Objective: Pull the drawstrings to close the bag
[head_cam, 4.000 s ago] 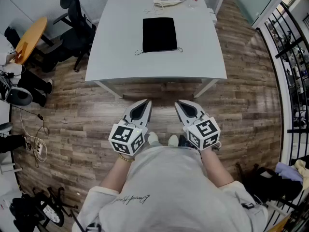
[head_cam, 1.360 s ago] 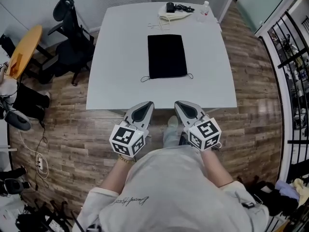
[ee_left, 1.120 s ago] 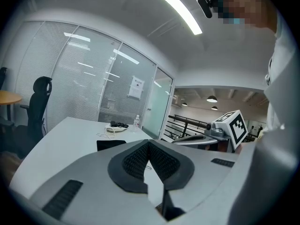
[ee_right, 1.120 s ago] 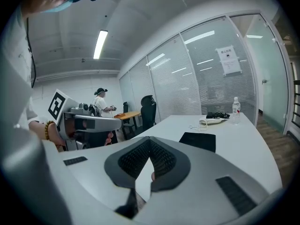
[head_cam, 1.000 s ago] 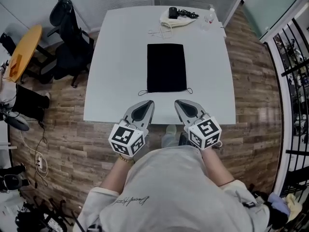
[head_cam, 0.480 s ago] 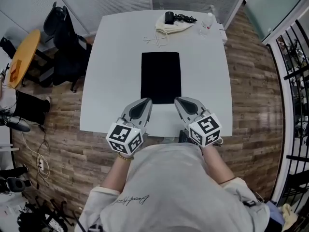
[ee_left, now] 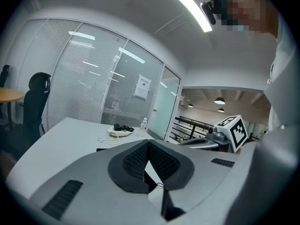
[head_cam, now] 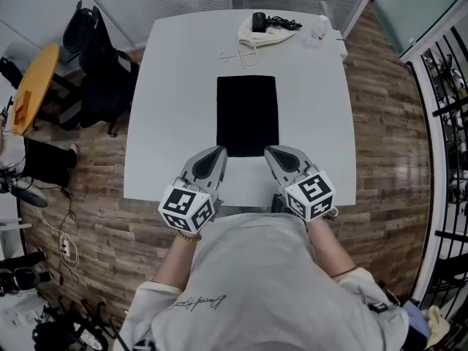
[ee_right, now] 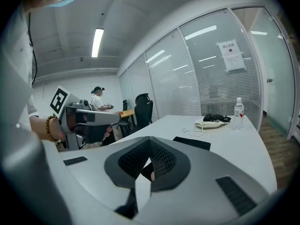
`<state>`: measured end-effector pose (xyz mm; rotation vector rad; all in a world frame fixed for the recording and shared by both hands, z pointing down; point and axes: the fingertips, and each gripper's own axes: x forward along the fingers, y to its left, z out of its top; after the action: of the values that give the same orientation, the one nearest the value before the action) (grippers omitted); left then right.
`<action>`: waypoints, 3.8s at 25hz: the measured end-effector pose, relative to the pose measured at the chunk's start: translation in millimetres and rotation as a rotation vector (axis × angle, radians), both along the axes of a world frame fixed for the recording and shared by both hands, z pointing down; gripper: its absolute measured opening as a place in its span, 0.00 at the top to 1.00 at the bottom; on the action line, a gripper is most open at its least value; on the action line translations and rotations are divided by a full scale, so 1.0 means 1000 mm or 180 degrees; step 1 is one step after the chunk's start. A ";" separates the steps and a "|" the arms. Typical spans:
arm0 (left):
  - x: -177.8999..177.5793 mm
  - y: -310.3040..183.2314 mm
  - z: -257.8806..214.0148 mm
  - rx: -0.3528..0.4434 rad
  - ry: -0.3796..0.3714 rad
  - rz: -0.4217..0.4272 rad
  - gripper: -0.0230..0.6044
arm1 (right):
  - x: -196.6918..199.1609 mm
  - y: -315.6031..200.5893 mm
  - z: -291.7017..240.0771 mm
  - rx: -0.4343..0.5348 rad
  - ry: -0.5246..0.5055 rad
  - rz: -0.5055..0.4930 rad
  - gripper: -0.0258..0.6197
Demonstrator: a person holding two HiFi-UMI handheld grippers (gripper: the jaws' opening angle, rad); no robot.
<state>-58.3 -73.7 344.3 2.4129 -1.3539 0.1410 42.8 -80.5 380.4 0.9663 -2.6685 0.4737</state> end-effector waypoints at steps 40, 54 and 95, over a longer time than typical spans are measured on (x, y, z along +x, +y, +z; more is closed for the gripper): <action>-0.038 0.005 0.095 -0.0536 -0.0277 0.0341 0.95 | 0.024 0.012 0.085 -0.0521 0.0501 0.0527 0.93; -0.052 0.002 0.124 -0.0726 -0.0287 0.0234 0.95 | 0.036 0.012 0.109 -0.0637 0.0571 0.0639 0.93; -0.091 0.023 0.223 -0.1287 -0.1112 0.0216 0.87 | 0.110 -0.013 0.211 -0.0645 0.1876 0.0657 0.92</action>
<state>-149.7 -51.0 567.4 2.1507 -1.2331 0.8056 153.3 -93.2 591.5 1.1155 -1.9719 0.4107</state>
